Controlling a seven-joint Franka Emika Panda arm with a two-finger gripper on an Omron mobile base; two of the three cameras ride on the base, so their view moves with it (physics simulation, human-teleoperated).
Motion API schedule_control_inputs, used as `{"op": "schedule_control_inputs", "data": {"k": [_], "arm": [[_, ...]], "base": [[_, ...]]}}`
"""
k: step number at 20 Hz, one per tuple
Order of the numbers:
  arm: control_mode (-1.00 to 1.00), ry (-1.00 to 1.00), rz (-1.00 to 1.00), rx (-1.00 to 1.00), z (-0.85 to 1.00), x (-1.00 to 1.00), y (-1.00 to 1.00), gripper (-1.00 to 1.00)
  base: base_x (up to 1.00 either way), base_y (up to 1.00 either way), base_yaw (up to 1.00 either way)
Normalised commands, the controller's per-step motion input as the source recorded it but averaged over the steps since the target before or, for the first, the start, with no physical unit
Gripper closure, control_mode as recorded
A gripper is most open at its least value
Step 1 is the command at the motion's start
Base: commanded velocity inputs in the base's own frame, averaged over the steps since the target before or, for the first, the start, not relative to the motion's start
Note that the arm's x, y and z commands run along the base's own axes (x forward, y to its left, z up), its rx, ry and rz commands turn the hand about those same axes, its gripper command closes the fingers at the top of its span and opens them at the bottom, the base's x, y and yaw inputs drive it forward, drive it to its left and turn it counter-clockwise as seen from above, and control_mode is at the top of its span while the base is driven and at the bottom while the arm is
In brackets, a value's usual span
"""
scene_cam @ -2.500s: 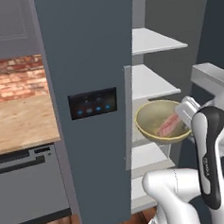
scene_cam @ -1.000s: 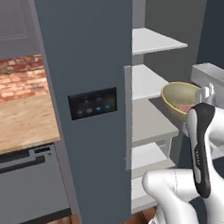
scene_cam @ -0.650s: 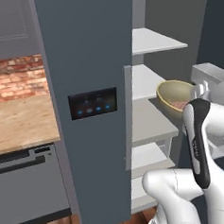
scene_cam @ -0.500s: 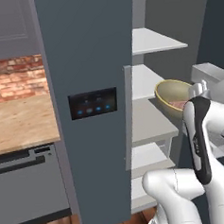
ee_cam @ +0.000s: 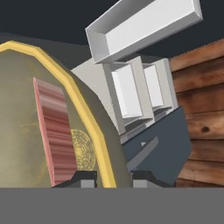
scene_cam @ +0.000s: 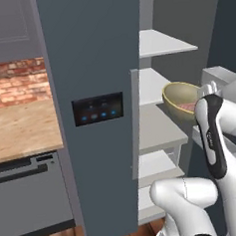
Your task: Place one of the steaks on the plate and the other in the bowl. Then place the bowl in the fridge.
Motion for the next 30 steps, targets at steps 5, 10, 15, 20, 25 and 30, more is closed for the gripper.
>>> {"op": "schedule_control_inputs", "data": {"k": [5, 10, 15, 20, 25, 30], "arm": [[-1.00, 0.00, 0.00, -0.03, 0.00, 0.47, 0.00, 1.00], [-1.00, 0.00, 0.00, -0.01, 0.00, 0.36, 0.00, 1.00], [-1.00, 0.00, 0.01, -0.02, 0.00, 0.35, 0.00, 1.00], [-1.00, 0.00, 0.02, 0.00, 0.00, 0.18, -0.15, 1.00], [-1.00, 0.00, 0.02, 0.00, 0.00, 0.25, -0.08, 1.00], [-1.00, 0.01, 0.00, -0.04, 0.00, 0.53, 0.02, 1.00]], "base": [[0.00, 0.00, 0.00], [0.00, 0.00, 0.00], [0.00, 0.00, 0.00], [0.00, 0.00, 0.00], [0.00, 0.00, 0.00], [0.00, 0.00, 0.00]]}}
